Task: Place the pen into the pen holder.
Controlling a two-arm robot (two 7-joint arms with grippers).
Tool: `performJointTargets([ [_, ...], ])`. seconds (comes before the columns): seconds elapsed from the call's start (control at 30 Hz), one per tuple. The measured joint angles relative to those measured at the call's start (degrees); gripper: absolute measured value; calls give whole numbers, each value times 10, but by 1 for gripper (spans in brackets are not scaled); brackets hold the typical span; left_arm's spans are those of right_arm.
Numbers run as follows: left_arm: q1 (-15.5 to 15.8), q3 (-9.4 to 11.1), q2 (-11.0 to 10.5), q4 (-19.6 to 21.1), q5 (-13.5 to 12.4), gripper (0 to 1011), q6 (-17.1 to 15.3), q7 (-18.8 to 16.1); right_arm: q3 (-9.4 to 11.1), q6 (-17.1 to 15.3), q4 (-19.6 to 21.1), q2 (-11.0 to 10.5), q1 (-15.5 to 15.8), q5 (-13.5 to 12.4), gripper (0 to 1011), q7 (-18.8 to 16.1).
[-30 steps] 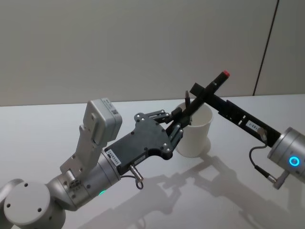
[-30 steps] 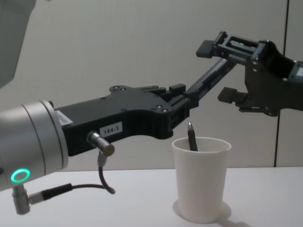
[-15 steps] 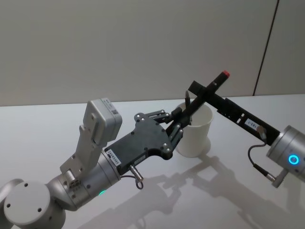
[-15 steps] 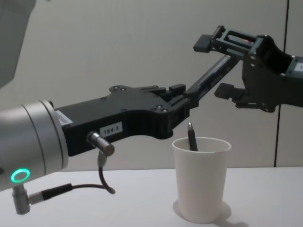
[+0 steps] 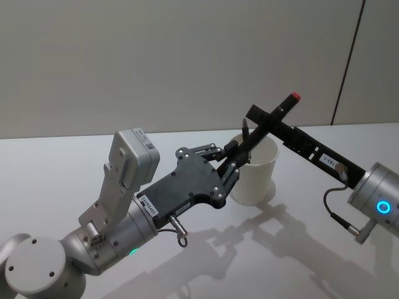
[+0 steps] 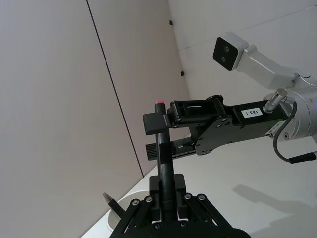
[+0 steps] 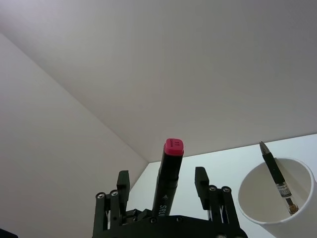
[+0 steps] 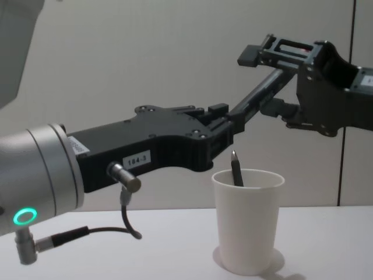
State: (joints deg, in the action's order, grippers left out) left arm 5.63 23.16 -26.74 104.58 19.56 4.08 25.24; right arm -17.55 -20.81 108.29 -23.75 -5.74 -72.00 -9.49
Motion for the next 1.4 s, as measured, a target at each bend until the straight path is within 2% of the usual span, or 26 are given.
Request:
performJointTargets([
  [0.03,0,0,0,0,0,173,0,0,0,0,0,0,0,0,818,0],
  [0.1,0,0,0,0,0,173,0,0,0,0,0,0,0,0,786,0],
  [0.2,0,0,0,0,0,173,0,0,-1,0,0,0,-1,-1,649,0],
  [0.37,0,0,0,0,0,174,0,0,-1,1,0,-1,-1,-1,533,1],
  [0.4,0,0,0,0,0,174,0,0,-1,1,0,-1,-1,-1,475,1],
  [0.43,0,0,0,0,0,174,0,0,-1,1,0,-1,-1,-1,475,1],
  [0.47,0,0,0,0,0,174,0,0,-1,1,0,-1,-1,-1,404,1],
  [0.7,0,0,0,0,0,173,0,0,-2,1,0,-1,-1,-2,206,0],
  [1.0,0,0,0,0,0,187,0,0,-1,1,0,-1,-1,-2,193,1],
  [1.4,0,0,0,0,0,557,0,0,-1,1,0,-1,-1,-2,192,1],
])
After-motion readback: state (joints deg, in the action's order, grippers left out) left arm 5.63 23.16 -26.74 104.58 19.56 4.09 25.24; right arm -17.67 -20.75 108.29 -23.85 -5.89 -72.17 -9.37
